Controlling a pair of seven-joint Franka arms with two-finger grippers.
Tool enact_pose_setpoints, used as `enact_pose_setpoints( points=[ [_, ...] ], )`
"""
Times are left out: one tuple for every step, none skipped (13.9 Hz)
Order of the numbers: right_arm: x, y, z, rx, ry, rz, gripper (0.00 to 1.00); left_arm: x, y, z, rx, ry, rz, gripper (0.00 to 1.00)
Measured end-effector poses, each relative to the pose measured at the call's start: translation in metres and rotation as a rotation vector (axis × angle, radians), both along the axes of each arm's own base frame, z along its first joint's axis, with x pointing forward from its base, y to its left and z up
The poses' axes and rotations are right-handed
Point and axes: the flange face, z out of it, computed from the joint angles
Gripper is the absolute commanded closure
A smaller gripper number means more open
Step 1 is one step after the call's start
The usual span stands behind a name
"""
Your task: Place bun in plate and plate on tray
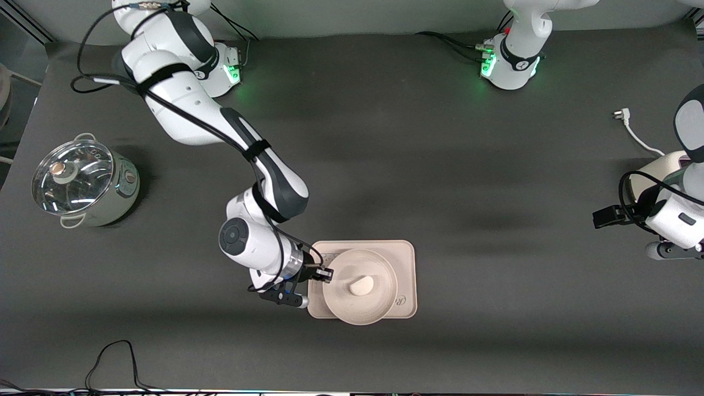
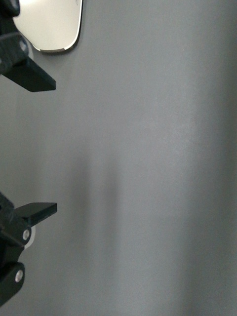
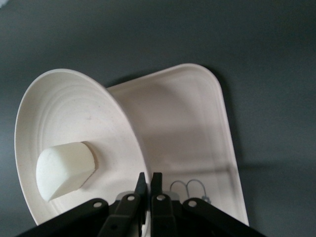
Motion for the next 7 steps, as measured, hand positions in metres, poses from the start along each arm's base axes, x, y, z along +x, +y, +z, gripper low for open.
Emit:
enact_pose_setpoints(
  points=[
    [-0.001, 0.0, -0.011, -0.001, 0.004, -0.003, 0.92, 0.0, 0.0, 0.0, 0.0, 0.0, 0.0, 0.0],
    [-0.002, 0.001, -0.019, -0.002, 0.01, -0.003, 0.57, 0.0, 0.0, 0.0, 0.0, 0.0, 0.0, 0.0],
    [-0.003, 0.001, -0.02, -0.003, 0.012, -0.002, 0.02, 0.0, 0.0, 0.0, 0.0, 0.0, 0.0, 0.0],
    [-0.002, 0.002, -0.019, -0.001, 0.009, -0.001, 0.0, 0.0, 0.0, 0.0, 0.0, 0.0, 0.0, 0.0],
    [-0.001, 0.004, -0.015, 0.003, 0.003, 0.0, 0.0, 0.0, 0.0, 0.0, 0.0, 0.0, -0.001, 0.0],
    [-0.001, 0.006, -0.012, 0.006, -0.002, 0.001, 0.0, 0.0, 0.0, 0.0, 0.0, 0.0, -0.001, 0.0],
    [0.0, 0.007, -0.009, 0.01, -0.006, 0.002, 0.0, 0.0, 0.0, 0.0, 0.0, 0.0, -0.001, 0.0]
  ],
)
